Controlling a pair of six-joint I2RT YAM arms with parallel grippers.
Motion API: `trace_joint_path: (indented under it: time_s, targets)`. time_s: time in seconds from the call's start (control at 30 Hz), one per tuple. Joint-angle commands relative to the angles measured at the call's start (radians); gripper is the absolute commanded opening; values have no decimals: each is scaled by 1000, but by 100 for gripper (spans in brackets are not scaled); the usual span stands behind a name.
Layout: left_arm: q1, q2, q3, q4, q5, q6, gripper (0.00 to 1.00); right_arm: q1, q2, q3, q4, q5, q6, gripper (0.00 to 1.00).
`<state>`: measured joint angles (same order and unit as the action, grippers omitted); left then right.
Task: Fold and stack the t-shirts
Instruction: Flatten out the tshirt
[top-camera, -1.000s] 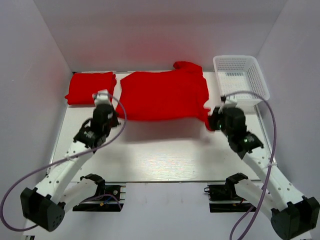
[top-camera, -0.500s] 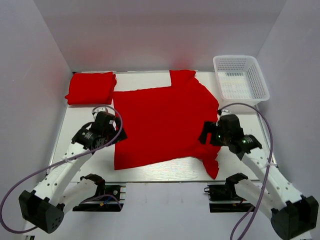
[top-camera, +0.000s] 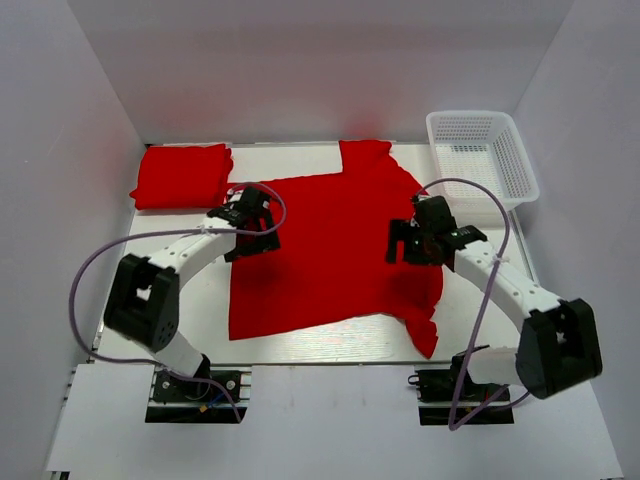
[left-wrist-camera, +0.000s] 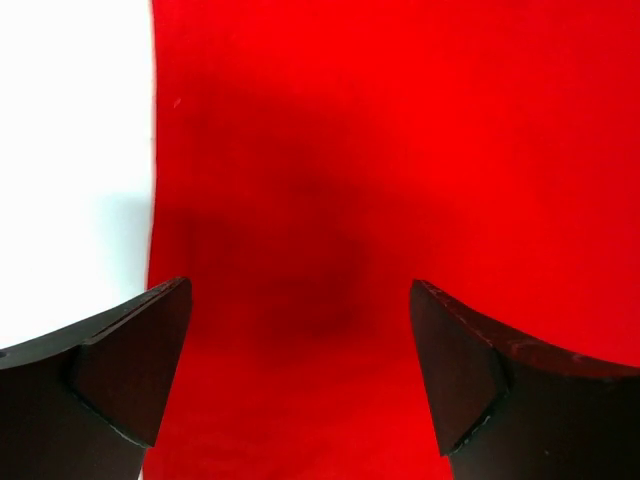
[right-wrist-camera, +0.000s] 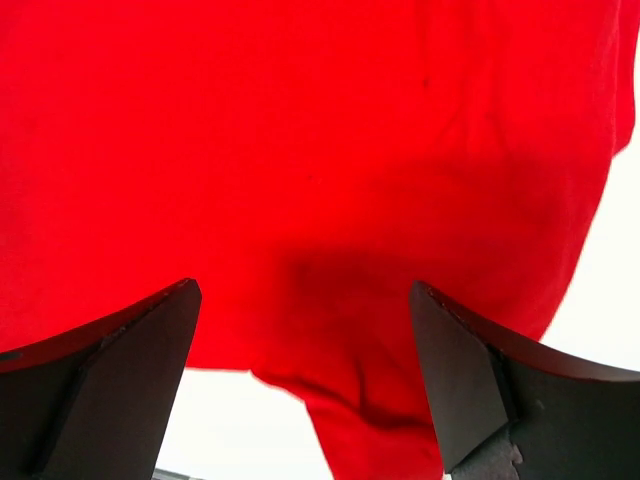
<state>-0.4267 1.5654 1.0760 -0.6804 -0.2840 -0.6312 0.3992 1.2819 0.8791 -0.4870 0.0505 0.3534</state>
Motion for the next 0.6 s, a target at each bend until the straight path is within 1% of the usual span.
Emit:
trace_joint_path:
  time_s: [0.0, 0.07, 0.1, 0.13, 0.23, 0.27, 0.3, 0.4, 0.43, 0.47, 0.5, 0.53, 0.57]
  targets:
    - [19, 95, 50, 65, -27, 21, 100, -5, 75, 55, 53, 37, -21, 90]
    - [42, 160, 87, 74, -27, 21, 100, -6, 117, 58, 71, 38, -18, 90]
    - [60, 194, 102, 74, -27, 21, 100, -3, 166, 69, 73, 41, -19, 90]
    - [71, 264, 120, 74, -17, 33, 100, -5, 180, 76, 77, 40, -21, 90]
    - [109, 359, 199, 74, -17, 54, 100, -7, 253, 104, 94, 28, -36, 90]
    - [118, 416, 235, 74, -6, 54, 100, -8, 266, 118, 102, 20, -39, 90]
    - [138, 442, 257, 74, 8, 74, 100, -8, 316, 127, 111, 22, -36, 90]
    - [155, 544, 349, 74, 22, 96, 100, -10, 382, 162, 133, 81, -24, 90]
    - [172, 589, 398, 65, 52, 123, 100, -16, 405, 184, 146, 98, -27, 90]
    - [186, 590, 424, 65, 52, 123, 100, -25, 405, 193, 146, 106, -27, 90]
    - [186, 631, 450, 53, 61, 146, 100, -26, 456, 205, 148, 110, -27, 90]
    - [195, 649, 500, 53, 71, 159, 100, -40, 474, 234, 148, 112, -27, 90]
    - [195, 665, 522, 53, 71, 171, 100, -46, 529, 263, 146, 108, -30, 90]
